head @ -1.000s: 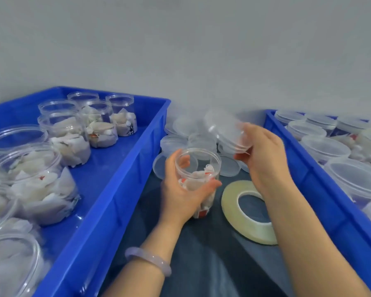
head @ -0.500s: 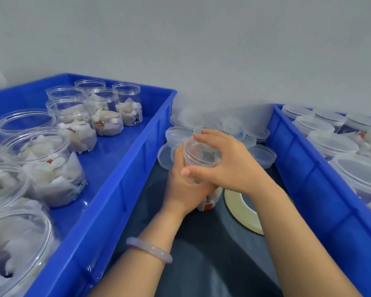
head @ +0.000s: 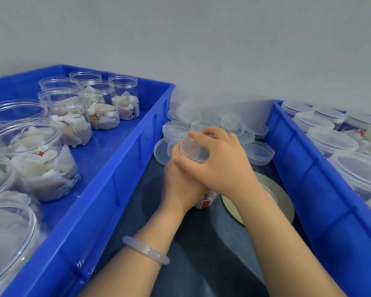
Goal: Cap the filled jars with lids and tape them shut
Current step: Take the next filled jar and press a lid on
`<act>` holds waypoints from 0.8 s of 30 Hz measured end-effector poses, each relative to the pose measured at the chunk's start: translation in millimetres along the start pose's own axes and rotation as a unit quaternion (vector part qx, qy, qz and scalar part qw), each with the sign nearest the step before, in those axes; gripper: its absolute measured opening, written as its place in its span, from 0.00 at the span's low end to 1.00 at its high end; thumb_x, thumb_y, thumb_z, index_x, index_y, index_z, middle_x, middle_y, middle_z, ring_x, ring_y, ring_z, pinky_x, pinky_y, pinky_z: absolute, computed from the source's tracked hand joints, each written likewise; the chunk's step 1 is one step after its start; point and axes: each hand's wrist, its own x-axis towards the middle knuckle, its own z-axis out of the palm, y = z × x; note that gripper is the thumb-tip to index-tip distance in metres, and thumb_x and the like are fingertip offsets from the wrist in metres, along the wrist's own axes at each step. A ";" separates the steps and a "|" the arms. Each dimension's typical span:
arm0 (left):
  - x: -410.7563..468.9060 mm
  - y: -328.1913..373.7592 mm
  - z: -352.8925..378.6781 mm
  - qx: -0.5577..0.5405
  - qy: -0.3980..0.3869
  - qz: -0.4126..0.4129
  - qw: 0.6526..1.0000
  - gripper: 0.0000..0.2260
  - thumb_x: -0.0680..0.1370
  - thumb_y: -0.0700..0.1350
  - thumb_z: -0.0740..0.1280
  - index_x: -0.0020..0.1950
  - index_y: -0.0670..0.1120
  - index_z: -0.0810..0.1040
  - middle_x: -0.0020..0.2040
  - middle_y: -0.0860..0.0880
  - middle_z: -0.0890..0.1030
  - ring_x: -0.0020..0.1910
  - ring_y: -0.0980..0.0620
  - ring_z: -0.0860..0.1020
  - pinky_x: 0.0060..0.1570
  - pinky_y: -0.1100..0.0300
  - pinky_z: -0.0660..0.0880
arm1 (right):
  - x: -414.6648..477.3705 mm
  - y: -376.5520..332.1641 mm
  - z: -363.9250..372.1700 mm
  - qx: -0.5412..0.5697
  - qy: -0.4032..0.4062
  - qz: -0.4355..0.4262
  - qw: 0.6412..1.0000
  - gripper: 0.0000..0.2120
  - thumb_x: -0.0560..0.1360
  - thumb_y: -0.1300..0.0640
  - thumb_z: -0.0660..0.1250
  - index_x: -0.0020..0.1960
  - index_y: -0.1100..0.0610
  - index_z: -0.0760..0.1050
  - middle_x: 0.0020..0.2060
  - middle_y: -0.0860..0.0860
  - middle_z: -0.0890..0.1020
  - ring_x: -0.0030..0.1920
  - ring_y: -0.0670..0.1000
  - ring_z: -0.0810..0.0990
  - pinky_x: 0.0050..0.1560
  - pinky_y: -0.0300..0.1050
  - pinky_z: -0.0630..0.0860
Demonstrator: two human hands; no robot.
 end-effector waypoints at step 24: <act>-3.2 13.7 0.4 -0.064 0.011 -0.058 0.996 0.27 0.58 0.59 0.71 0.56 0.62 0.71 0.47 0.63 0.80 0.45 0.67 0.79 0.37 0.73 0.74 | -0.1 8.7 -20.7 0.075 -0.076 0.043 0.993 0.41 0.62 0.36 0.74 0.69 0.49 0.66 0.62 0.47 0.68 0.63 0.47 0.65 0.55 0.39 0.62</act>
